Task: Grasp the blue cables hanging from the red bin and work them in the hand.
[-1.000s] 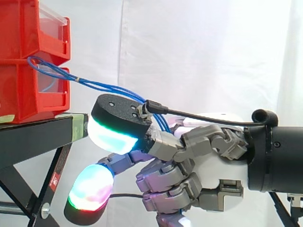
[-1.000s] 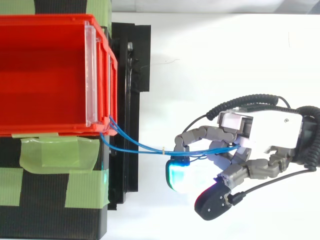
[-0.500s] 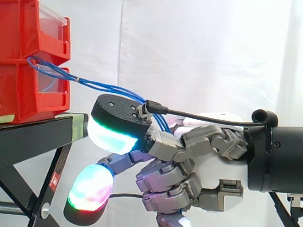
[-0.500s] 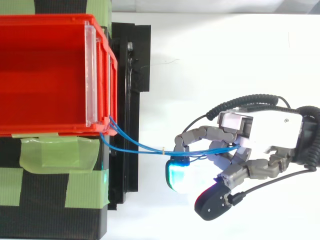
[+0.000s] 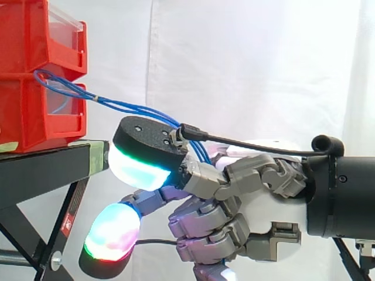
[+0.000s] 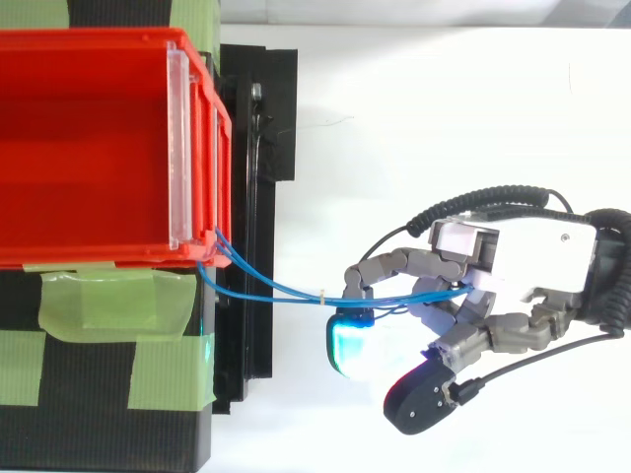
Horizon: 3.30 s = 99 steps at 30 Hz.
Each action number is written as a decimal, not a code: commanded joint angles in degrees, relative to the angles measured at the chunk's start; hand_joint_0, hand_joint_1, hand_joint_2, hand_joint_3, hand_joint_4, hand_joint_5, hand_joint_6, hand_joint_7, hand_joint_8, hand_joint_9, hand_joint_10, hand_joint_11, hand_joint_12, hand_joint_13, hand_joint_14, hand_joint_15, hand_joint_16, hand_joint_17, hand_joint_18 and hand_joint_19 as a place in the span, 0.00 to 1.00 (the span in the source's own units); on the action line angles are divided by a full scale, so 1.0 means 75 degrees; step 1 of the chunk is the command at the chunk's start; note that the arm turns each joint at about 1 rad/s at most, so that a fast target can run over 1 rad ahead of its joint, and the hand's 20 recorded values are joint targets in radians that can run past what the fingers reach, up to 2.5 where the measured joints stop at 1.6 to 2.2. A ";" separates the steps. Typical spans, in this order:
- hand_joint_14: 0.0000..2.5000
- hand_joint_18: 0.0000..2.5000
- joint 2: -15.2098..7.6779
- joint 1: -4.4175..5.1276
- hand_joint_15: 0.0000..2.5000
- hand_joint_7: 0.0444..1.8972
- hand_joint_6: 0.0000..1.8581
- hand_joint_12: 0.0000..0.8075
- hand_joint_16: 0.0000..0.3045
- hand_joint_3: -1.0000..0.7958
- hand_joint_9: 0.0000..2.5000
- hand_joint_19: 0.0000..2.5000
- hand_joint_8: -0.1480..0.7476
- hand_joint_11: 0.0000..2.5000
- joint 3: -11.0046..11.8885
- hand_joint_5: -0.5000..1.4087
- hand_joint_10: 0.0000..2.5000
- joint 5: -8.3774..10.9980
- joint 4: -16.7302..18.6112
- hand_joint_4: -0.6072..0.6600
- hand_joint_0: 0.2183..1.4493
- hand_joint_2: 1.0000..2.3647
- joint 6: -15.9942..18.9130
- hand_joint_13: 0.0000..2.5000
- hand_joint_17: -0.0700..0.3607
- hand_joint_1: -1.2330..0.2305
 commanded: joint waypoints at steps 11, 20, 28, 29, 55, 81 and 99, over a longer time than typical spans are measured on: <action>1.00 1.00 0.0004 0.0000 0.84 0.64 0.25 0.91 0.70 0.07 0.77 0.29 0.81 1.00 0.0012 0.30 1.00 0.0007 0.0000 0.70 0.48 0.00 0.0000 0.84 0.53 0.46; 1.00 1.00 -0.0007 0.0000 0.84 0.65 0.25 0.90 0.70 0.08 0.77 0.30 0.80 1.00 0.0000 0.30 1.00 0.0007 0.0000 0.70 0.48 0.00 0.0000 0.83 0.53 0.46; 1.00 1.00 0.0004 0.0000 0.83 0.65 0.24 0.90 0.70 0.08 0.77 0.30 0.80 1.00 0.0000 0.31 1.00 -0.0005 0.0000 0.70 0.48 0.00 0.0000 0.83 0.54 0.46; 1.00 1.00 -0.0007 0.0000 0.83 0.65 0.24 0.90 0.70 0.08 0.77 0.29 0.80 1.00 0.0000 0.31 1.00 -0.0005 0.0000 0.70 0.48 0.01 0.0000 0.83 0.54 0.46; 1.00 1.00 0.0004 0.0000 0.83 0.66 0.24 0.90 0.70 0.08 0.77 0.29 0.81 1.00 0.0000 0.31 1.00 0.0007 0.0000 0.70 0.48 0.00 0.0000 0.83 0.53 0.46; 1.00 1.00 0.0004 0.0000 0.83 0.66 0.24 0.90 0.70 0.07 0.77 0.29 0.81 1.00 0.0000 0.30 1.00 -0.0005 0.0000 0.69 0.48 0.00 0.0000 0.83 0.53 0.46; 1.00 1.00 -0.0007 0.0012 0.83 0.65 0.26 0.90 0.70 0.07 0.77 0.29 0.81 1.00 0.0000 0.29 1.00 0.0007 -0.0094 0.68 0.48 0.00 0.0000 0.83 0.53 0.46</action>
